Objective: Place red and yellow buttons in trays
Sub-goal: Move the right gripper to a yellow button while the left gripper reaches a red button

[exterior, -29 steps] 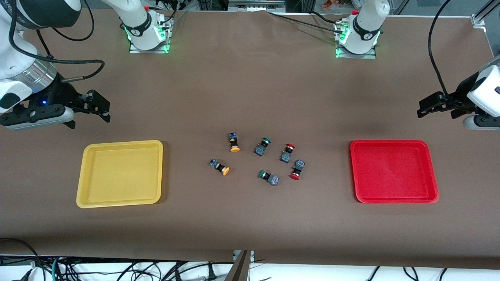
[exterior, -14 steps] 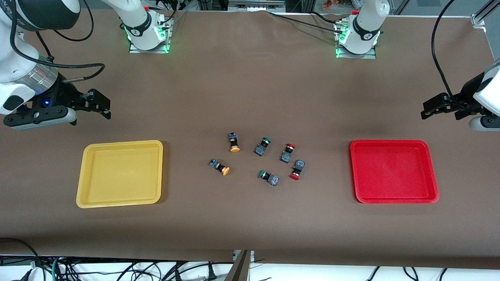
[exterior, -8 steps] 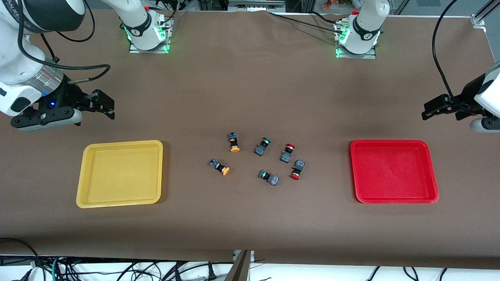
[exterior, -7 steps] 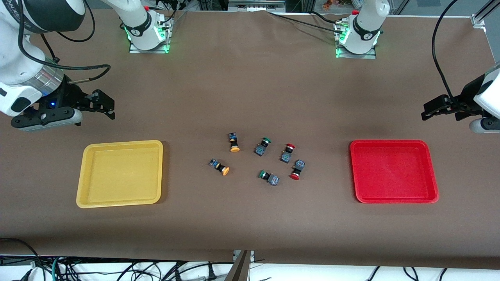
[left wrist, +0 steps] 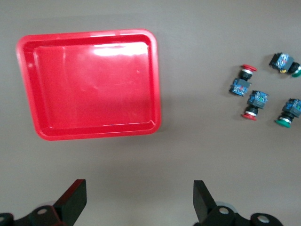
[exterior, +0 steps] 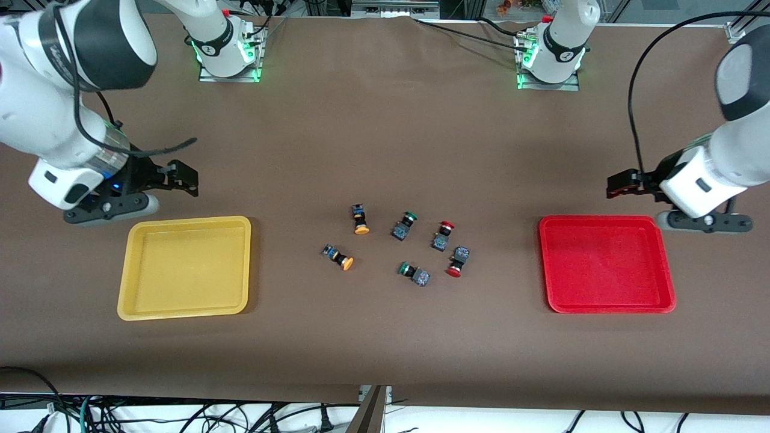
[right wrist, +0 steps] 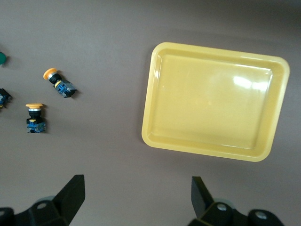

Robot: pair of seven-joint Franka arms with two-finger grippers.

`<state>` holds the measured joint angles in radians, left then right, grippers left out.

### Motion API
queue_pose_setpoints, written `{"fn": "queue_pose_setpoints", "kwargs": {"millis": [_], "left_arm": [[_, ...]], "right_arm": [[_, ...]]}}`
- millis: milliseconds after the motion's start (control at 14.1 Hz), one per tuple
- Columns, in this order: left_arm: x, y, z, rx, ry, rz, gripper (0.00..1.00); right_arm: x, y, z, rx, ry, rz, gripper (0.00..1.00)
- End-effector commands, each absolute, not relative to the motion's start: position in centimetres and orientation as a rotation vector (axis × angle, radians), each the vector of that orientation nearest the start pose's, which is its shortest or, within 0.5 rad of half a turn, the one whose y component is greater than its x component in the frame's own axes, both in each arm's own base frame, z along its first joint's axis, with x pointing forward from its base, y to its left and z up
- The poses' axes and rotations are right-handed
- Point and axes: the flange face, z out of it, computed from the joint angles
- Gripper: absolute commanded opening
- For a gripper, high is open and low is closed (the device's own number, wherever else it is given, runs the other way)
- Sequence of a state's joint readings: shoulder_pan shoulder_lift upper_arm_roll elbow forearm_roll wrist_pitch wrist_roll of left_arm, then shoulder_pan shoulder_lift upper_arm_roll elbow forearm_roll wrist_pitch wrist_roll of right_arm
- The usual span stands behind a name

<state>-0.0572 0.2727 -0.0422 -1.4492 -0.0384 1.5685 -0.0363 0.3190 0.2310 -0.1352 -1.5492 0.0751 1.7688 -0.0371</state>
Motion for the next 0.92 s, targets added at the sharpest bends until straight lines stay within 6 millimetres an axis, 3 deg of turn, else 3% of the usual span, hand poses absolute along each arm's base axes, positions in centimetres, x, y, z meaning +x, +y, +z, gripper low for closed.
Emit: {"fn": "queue_pose_setpoints", "kwargs": {"millis": [0, 283, 425, 496, 638, 850], "left_arm": [[64.0, -8.9, 49.0, -3.154, 0.153, 0.269, 1.00], [66.4, -13.9, 43.2, -3.164, 0.254, 0.189, 1.00], [67.3, -15.8, 41.2, -3.169, 0.291, 0.127, 1.00], [67.5, -17.6, 40.1, -3.168, 0.328, 0.087, 1.00], [67.9, -19.9, 37.2, -3.165, 0.392, 0.061, 1.00], [67.6, -24.1, 33.6, -3.147, 0.489, 0.022, 1.00]], "right_arm": [[61.3, 16.1, 51.6, -3.076, -0.396, 0.017, 1.00], [62.3, 18.9, 44.9, -3.084, -0.459, 0.174, 1.00], [62.2, 19.7, 44.2, -3.082, -0.477, 0.182, 1.00], [62.0, 20.8, 43.8, -3.080, -0.500, 0.187, 1.00], [62.5, 21.8, 40.4, -3.075, -0.510, 0.220, 1.00], [62.7, 27.9, 34.6, -3.044, -0.652, 0.125, 1.00]]}}
